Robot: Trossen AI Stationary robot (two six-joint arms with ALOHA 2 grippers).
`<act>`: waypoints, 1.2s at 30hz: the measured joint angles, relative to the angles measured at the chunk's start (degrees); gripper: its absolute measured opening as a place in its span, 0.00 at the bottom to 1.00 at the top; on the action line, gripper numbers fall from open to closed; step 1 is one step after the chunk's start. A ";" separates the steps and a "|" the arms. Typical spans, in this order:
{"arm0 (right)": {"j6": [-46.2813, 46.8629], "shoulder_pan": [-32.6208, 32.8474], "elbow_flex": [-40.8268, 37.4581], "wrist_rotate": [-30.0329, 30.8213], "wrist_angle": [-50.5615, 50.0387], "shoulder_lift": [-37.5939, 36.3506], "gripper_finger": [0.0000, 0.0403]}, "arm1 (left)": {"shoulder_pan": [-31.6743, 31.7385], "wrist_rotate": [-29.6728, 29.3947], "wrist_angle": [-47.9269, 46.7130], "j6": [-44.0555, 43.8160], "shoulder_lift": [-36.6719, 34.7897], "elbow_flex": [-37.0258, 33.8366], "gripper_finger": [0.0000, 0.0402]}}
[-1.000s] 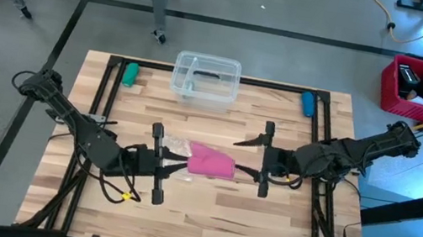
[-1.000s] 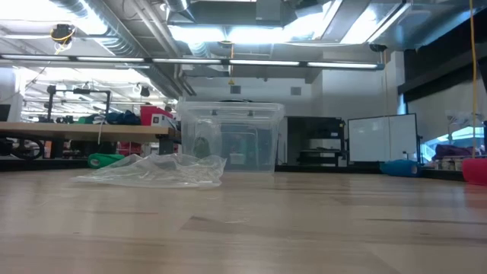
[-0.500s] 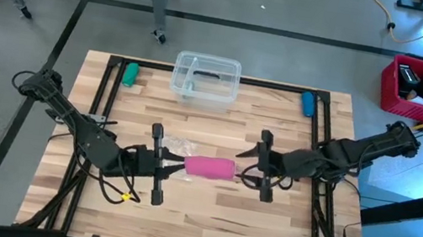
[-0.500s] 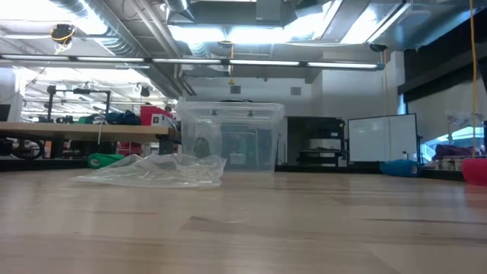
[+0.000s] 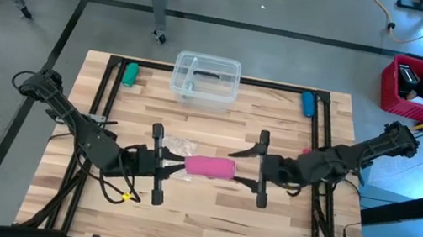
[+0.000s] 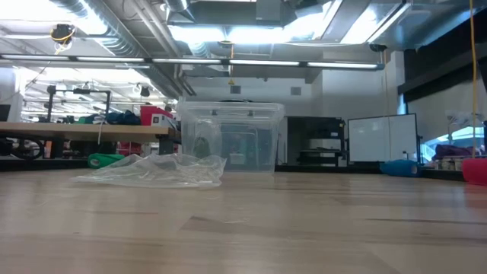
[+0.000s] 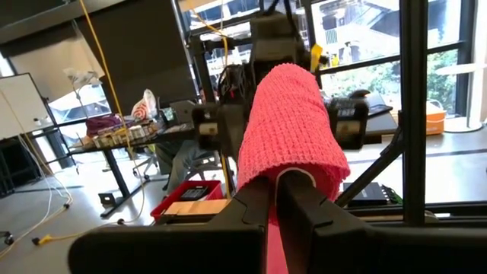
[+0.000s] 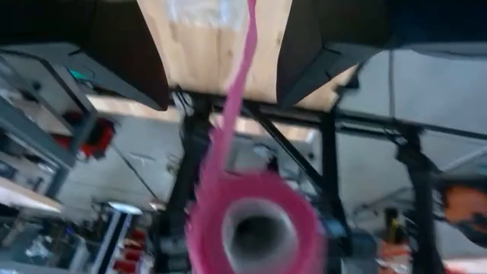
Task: Roll bandage
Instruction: Roll the pink bandage
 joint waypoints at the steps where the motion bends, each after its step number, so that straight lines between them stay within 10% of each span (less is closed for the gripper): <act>1: -0.39 0.01 0.37 -0.62 0.61 0.00 0.61 | 0.00 -0.01 -0.05 0.05 0.00 0.00 0.01; 11: -3.81 -1.63 0.54 -1.06 6.25 2.67 0.53 | 0.00 0.02 -0.03 -0.13 0.00 0.00 0.01; 21: -14.25 -1.55 0.54 3.12 7.92 1.69 0.03 | -0.35 0.17 -0.94 -0.89 -0.02 0.00 0.01; 36: -19.16 3.10 0.54 13.55 4.79 -4.39 0.01 | -2.52 -0.87 -0.89 0.19 -0.02 0.00 0.01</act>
